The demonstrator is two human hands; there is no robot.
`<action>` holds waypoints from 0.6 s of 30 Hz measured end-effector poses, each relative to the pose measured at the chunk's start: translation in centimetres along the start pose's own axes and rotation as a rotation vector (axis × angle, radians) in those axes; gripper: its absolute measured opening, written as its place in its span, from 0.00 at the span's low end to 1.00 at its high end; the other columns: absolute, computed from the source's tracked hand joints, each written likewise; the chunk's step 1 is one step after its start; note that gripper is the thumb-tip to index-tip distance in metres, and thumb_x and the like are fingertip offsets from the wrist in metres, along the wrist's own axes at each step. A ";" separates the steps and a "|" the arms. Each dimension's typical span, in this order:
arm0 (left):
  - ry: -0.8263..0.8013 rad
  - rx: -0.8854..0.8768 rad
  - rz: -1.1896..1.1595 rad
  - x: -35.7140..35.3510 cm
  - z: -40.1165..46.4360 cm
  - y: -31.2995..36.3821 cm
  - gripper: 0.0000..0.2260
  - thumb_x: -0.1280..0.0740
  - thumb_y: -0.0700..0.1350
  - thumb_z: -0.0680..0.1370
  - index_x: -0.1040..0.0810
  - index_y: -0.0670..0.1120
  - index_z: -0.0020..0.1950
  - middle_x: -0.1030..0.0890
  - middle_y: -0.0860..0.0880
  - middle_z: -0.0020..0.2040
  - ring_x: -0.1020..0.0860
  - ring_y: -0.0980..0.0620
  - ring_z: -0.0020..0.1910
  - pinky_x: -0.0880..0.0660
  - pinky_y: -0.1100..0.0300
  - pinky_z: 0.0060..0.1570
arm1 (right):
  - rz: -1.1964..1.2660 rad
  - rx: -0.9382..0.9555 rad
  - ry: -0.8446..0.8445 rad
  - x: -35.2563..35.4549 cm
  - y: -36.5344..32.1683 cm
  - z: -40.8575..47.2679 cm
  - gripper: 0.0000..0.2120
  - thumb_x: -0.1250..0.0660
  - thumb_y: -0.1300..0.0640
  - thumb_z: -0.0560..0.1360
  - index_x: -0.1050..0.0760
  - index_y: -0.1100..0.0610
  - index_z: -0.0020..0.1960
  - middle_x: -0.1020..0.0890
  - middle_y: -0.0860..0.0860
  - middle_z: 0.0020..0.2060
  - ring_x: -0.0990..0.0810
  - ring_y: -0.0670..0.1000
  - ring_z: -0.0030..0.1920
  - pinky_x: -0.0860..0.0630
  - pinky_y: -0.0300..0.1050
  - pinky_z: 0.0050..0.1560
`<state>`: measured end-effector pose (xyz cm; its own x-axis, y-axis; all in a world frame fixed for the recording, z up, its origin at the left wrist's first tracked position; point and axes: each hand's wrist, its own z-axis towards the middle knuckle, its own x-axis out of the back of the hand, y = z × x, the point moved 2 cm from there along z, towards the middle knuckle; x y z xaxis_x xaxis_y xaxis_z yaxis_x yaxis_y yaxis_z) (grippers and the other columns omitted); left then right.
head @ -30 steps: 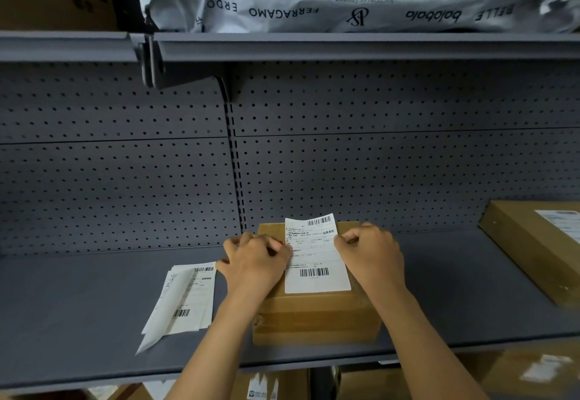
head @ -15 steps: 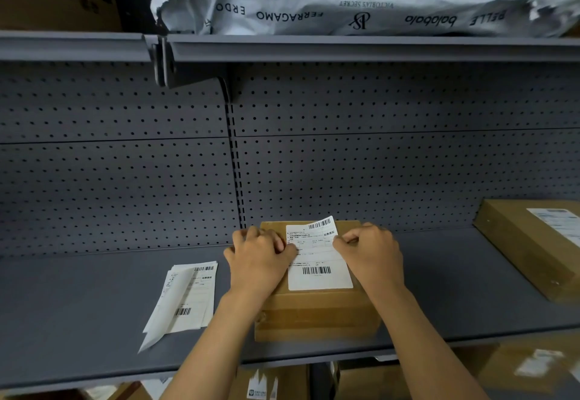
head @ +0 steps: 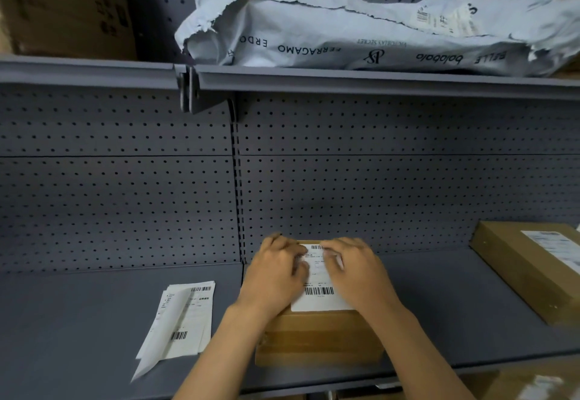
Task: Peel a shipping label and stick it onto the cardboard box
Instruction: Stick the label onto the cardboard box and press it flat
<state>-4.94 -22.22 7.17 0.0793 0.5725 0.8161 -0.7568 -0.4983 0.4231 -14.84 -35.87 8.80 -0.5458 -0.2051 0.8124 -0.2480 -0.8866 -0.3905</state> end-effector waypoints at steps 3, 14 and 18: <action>-0.086 -0.044 0.044 -1.0 0.3 -0.8 0.21 0.44 0.53 0.81 0.25 0.50 0.72 0.25 0.53 0.72 0.38 0.47 0.79 0.44 0.52 0.79 | 0.009 0.134 -0.159 -1.7 -1.4 0.1 0.21 0.48 0.48 0.84 0.28 0.51 0.73 0.25 0.45 0.71 0.37 0.48 0.75 0.40 0.45 0.74; -0.186 0.009 0.050 0.6 -0.8 -1.4 0.23 0.43 0.56 0.83 0.29 0.49 0.76 0.32 0.54 0.79 0.56 0.48 0.83 0.49 0.54 0.79 | -0.090 0.099 -0.232 -1.7 0.8 0.2 0.22 0.47 0.44 0.83 0.28 0.49 0.73 0.29 0.44 0.74 0.47 0.48 0.80 0.47 0.47 0.77; -0.208 0.016 0.052 0.7 -0.7 -1.6 0.25 0.43 0.57 0.83 0.31 0.49 0.78 0.34 0.55 0.80 0.56 0.49 0.83 0.49 0.51 0.79 | -0.165 0.065 -0.193 -0.7 2.3 -0.2 0.21 0.46 0.45 0.82 0.27 0.47 0.72 0.27 0.42 0.73 0.46 0.47 0.79 0.41 0.47 0.75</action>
<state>-4.08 -20.58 6.74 0.1740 0.4001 0.8998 -0.7531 -0.5346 0.3834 -15.19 -37.67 7.28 -0.3377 -0.1249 0.9329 -0.2657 -0.9382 -0.2218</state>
